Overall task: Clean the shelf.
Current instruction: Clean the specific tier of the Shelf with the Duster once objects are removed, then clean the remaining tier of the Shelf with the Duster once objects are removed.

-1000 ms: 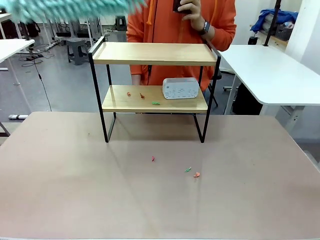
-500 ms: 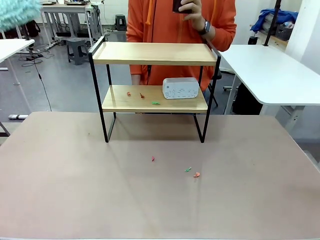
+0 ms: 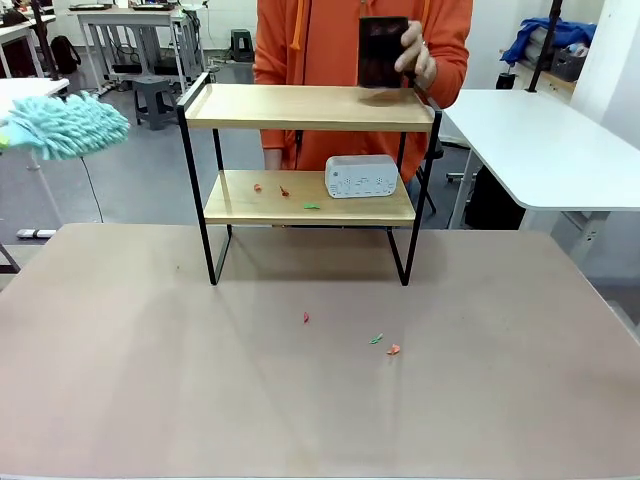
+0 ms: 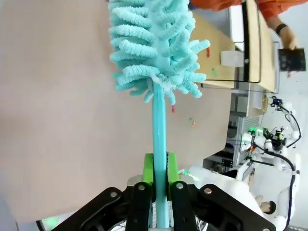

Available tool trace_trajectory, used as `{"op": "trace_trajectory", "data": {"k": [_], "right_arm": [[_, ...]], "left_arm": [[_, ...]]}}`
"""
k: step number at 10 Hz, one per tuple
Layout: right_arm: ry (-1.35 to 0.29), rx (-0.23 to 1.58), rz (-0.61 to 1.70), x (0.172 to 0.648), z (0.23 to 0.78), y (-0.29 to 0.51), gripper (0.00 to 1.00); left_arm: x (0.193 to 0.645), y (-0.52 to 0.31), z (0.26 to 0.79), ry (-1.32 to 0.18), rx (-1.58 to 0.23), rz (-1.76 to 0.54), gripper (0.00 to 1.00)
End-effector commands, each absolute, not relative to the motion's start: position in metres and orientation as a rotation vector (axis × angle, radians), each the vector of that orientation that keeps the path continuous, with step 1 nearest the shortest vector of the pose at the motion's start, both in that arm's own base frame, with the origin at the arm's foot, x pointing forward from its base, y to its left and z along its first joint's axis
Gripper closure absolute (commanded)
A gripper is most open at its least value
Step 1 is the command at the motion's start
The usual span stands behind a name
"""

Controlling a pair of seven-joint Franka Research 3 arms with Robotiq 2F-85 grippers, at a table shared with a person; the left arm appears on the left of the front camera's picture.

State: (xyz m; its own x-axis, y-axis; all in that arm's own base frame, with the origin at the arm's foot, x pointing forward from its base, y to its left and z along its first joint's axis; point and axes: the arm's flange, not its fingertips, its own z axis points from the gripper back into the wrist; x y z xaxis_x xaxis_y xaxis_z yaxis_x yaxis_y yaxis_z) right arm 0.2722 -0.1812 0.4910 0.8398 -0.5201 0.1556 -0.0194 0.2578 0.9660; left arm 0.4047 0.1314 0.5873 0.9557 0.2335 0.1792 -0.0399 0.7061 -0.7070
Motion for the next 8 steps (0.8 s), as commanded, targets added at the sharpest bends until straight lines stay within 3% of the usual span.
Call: {"op": "trace_trajectory", "data": {"k": [1, 8], "right_arm": [[-0.531, 1.287, -0.341, 0.2743, 0.4922, -0.1812, 0.00], [-0.531, 1.287, -0.341, 0.2743, 0.4922, -0.1812, 0.00]], "left_arm": [[0.3916, 0.1437, 0.6090, -0.326, -0.776, 0.152, 0.88], [0.3916, 0.1437, 0.6090, -0.326, -0.776, 0.152, 0.88]]}}
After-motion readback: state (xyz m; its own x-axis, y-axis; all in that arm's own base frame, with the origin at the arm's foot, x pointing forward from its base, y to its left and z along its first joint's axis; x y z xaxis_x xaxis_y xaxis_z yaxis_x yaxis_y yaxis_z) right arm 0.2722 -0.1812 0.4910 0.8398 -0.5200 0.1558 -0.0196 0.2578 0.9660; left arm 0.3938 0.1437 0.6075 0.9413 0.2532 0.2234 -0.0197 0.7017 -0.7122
